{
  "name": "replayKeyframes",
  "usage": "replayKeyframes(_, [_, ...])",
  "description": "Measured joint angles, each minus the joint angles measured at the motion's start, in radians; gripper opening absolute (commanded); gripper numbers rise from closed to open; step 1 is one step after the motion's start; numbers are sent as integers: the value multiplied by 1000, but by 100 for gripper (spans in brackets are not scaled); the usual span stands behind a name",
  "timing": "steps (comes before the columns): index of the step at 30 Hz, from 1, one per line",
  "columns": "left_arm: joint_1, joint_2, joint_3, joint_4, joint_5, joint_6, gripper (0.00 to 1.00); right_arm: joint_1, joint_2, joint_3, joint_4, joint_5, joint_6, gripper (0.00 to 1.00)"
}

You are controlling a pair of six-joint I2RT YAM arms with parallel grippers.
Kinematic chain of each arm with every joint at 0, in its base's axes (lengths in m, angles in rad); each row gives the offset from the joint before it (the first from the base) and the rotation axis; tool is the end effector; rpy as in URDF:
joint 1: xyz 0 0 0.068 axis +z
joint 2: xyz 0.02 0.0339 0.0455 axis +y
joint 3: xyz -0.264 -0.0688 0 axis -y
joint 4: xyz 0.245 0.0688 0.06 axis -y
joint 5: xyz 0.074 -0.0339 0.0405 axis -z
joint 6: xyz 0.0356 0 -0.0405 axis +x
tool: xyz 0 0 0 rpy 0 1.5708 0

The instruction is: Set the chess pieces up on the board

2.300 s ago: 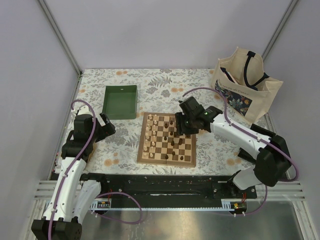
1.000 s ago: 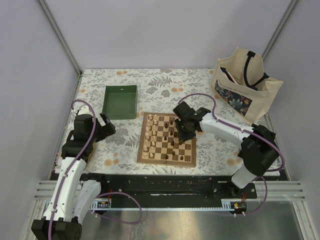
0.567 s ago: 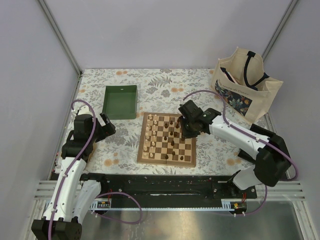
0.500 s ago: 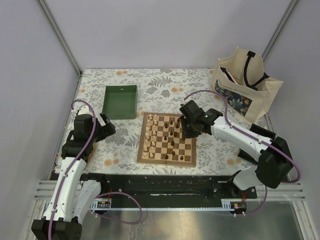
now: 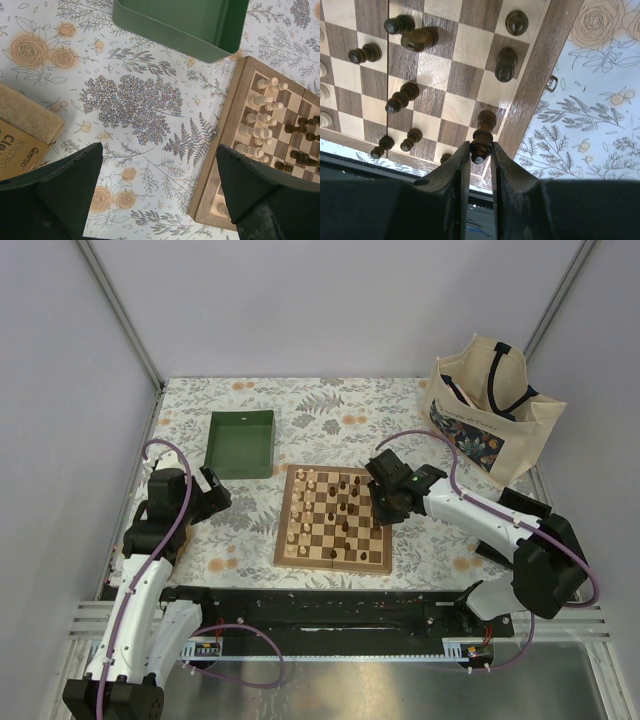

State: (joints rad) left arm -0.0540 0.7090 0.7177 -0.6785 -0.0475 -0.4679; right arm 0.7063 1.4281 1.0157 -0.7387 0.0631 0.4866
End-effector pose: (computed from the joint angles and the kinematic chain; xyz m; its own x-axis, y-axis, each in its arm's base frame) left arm 0.1499 -0.0064 0.2795 -0.5608 -0.4208 -0.7130 -0.2646 0.9071 -0.3273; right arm 0.2111 0.1772 0.2316 -0.9079 -0.1611 -0.3871 -0.2304 0.9630 0.1396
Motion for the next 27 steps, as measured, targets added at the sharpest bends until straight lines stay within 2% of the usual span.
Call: replayKeyframes(27, [0,0,0,0,0,0,99,-29,62,-1,66,8,-3,25])
